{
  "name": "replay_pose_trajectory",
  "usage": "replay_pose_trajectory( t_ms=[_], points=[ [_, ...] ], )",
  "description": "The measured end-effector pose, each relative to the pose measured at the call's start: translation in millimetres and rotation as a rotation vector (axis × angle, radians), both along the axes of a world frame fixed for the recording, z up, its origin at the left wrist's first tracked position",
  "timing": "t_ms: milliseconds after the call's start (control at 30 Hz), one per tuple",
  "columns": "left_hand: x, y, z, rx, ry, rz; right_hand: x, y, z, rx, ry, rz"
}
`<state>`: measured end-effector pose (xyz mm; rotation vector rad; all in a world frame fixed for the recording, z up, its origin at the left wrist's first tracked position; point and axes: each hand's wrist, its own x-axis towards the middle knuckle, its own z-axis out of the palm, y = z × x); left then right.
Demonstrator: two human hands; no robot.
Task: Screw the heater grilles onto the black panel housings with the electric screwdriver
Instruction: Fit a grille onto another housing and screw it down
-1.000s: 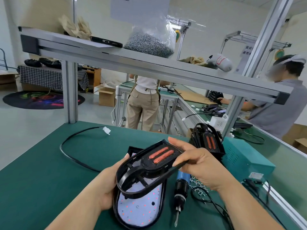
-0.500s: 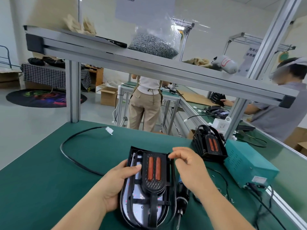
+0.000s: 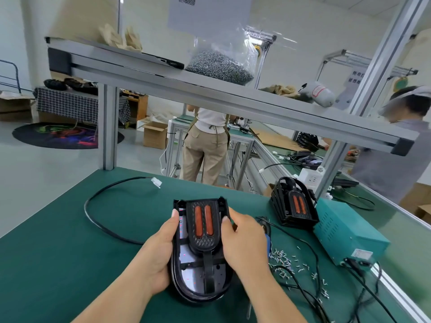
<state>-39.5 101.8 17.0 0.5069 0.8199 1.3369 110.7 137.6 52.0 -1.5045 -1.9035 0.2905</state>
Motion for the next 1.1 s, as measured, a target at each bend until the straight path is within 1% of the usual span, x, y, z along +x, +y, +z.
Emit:
replay_pose_trajectory(
  t_ms=[100,200,333,633,700,767,900,967,1033,1100],
  points=[
    [-1.2,1.5,-1.1,0.007,-0.022,0.005,-10.6,-4.3,-9.4,0.029,-0.052,-0.079],
    [-2.3,3.3,-4.6,0.026,-0.034,0.026,-15.4,-4.4,-15.0,0.046,-0.035,-0.102],
    [-1.5,3.6,-8.3,0.123,0.030,0.108,-16.1,-5.4,-18.4,0.113,-0.019,-0.087],
    [-3.4,2.3,-7.1,0.181,0.113,0.099,-17.0,-2.6,-25.4,0.107,0.177,-0.036],
    [-2.9,1.9,-5.9,0.189,0.121,0.105,-17.8,-2.1,-27.2,0.072,0.209,-0.025],
    [-3.7,1.4,-4.8,0.195,0.104,0.120,-18.6,-2.7,-27.0,-0.008,0.245,0.008],
    [-9.5,1.6,-3.7,0.201,0.039,0.158,-14.1,-1.5,-27.1,-0.177,0.517,0.093],
    [-10.3,2.5,-3.2,0.199,0.009,0.177,-12.4,-2.1,-28.7,-0.262,0.586,0.125],
    [-8.3,2.3,-2.3,0.197,0.002,0.175,-13.1,-4.9,-30.4,-0.282,0.576,0.109],
    [-5.2,1.5,-2.1,0.193,0.004,0.150,-13.1,-5.4,-31.5,-0.204,0.491,0.051]
  ],
)
